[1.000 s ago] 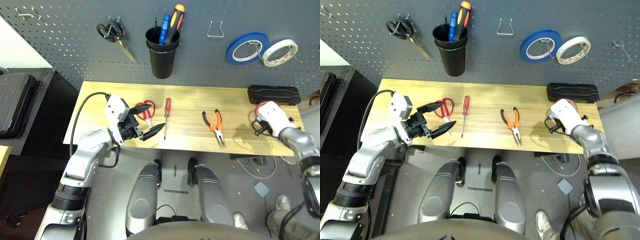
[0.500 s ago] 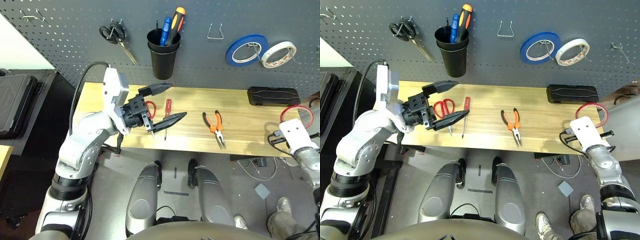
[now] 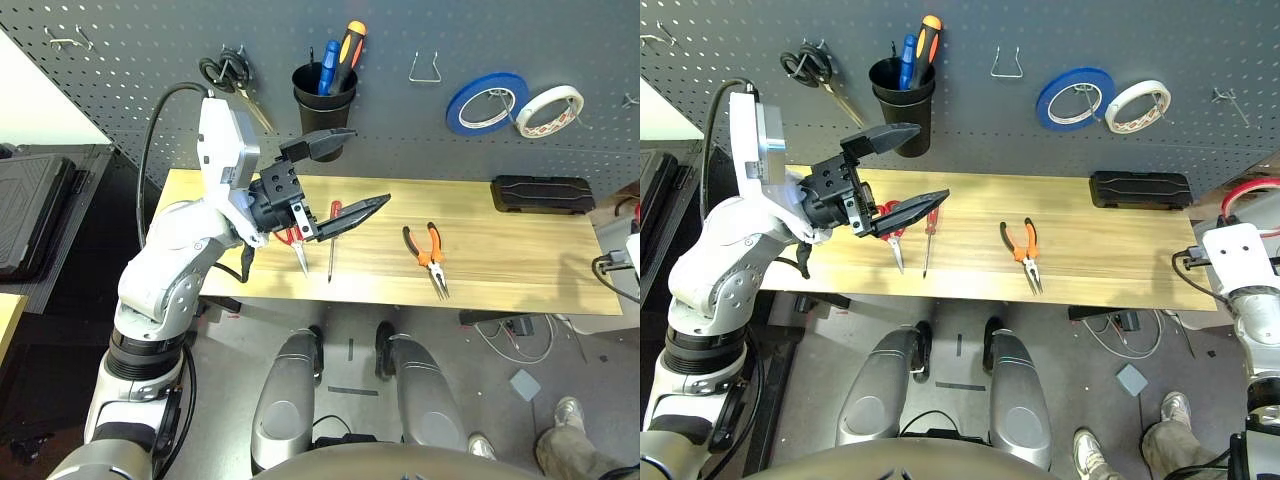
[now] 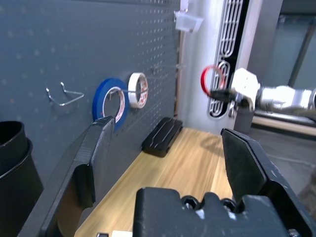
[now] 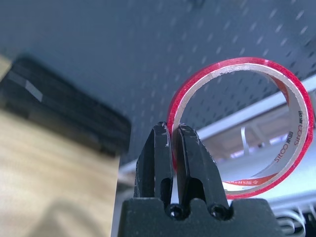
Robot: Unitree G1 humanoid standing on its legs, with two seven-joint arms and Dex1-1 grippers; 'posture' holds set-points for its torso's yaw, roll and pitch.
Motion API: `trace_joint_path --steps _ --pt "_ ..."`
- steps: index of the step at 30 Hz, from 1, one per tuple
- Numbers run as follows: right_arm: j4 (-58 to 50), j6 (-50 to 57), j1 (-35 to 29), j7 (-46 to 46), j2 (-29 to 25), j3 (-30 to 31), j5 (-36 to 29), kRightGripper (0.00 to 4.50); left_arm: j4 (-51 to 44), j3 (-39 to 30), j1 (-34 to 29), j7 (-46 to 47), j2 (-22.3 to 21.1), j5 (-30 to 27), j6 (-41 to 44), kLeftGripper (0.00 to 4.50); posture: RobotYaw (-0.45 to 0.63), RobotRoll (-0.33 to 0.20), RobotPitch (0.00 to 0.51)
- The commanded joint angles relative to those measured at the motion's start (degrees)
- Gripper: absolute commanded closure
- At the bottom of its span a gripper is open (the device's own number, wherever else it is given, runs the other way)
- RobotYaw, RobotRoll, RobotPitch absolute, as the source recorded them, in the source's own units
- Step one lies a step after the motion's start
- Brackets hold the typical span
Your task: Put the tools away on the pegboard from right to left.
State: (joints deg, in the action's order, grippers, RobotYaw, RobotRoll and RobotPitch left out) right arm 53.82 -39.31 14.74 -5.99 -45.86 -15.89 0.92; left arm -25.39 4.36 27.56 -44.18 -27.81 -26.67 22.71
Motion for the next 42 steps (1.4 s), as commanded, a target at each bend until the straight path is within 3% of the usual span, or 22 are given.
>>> trace_joint_path --steps 1,14,23,29,36,42 --pt "2.37 -0.05 3.1 -3.72 -1.54 -0.32 -1.36 4.46 2.02 2.07 0.97 -0.48 -0.81 3.36 -1.55 0.0 0.14 0.0 0.22" --pt "12.34 8.24 21.55 -12.92 -0.77 2.93 -0.28 4.46 4.96 2.8 1.77 -0.25 -0.61 7.68 -2.93 0.0 0.14 0.0 0.228" --pt "19.59 18.24 34.68 -8.71 0.69 6.44 3.37 4.46 6.19 2.92 1.98 1.14 -0.14 9.98 -3.09 0.0 0.16 0.0 0.243" --pt "19.28 15.0 33.63 -4.74 1.31 5.63 2.73 2.6 5.66 2.59 1.02 2.09 -0.32 10.83 -2.64 0.0 0.19 0.0 0.251" --pt "13.48 7.94 19.97 -12.66 4.83 0.14 -5.42 0.02 5.18 2.34 -1.48 1.6 -2.06 11.52 -2.01 0.0 0.18 0.0 0.255" --pt "-0.75 18.14 7.92 -19.15 10.36 0.82 -9.73 0.02 6.68 5.39 -2.59 -1.8 -7.59 14.38 -0.08 0.0 0.16 0.0 0.252"
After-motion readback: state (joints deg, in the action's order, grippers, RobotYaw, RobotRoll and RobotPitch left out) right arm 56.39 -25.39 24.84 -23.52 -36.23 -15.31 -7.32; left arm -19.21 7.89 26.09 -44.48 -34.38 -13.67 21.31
